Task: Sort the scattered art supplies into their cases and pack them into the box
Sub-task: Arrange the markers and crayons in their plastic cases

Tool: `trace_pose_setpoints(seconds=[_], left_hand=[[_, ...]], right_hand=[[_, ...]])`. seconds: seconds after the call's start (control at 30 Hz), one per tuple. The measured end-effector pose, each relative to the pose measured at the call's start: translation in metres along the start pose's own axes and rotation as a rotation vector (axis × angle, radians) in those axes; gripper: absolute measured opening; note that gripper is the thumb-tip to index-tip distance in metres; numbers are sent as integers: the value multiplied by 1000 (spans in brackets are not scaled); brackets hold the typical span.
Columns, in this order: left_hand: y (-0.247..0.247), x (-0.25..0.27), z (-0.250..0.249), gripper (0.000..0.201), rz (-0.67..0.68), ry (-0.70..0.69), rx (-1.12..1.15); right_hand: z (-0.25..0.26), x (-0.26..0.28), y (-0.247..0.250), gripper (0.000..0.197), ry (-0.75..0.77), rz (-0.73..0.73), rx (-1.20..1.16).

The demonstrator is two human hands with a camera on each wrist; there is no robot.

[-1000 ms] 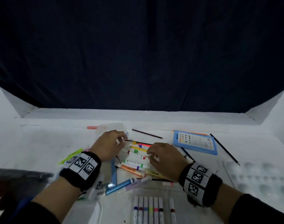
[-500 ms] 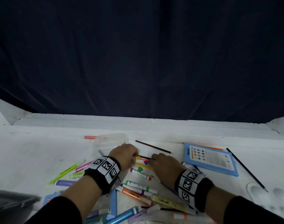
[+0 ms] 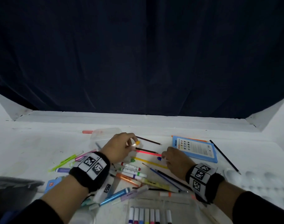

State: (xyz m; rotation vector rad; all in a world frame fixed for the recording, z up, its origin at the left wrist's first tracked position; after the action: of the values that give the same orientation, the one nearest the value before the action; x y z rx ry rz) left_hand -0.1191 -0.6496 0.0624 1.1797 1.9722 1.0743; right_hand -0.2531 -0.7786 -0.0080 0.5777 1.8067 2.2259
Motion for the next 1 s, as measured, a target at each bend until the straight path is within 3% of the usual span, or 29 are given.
trace_pose_setpoints(seconds=[0.2,0.3,0.4,0.57,0.77,1.0], left_hand=[[35,68,-54,16,-217,-86,288],[31,102,-81,17,-268,-77,485],[11,134,-105,17,-256,-27,717],[-53,174,-142,24,-72,4,799],[-126,210,-166,27,125,65,709],[-161,216,-194,26,201,-68,476]], right_hand=[[-6,84,68,16,41,-377,-340],[-4,138,84,14,72,-486,-445],[-2,191,90,25,85,-538,-522],[-4,255,66,43,31,-421,-685],[-2,297,12,29,16,-264,-710],[-12,304,-44,18,-75,-38,-665]])
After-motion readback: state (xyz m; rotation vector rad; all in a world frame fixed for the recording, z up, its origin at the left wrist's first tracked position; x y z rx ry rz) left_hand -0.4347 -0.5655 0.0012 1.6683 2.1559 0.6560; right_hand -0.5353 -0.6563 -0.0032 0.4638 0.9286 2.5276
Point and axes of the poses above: each hand's wrist, its own x-axis away from the middle knuckle, its own y-axis out of the back of the hand, z = x × y, the point moved 9 cm from there along -x, towards the middle knuckle, and after that the axes turned 4 degrees about -y, right-handed, at the moved point
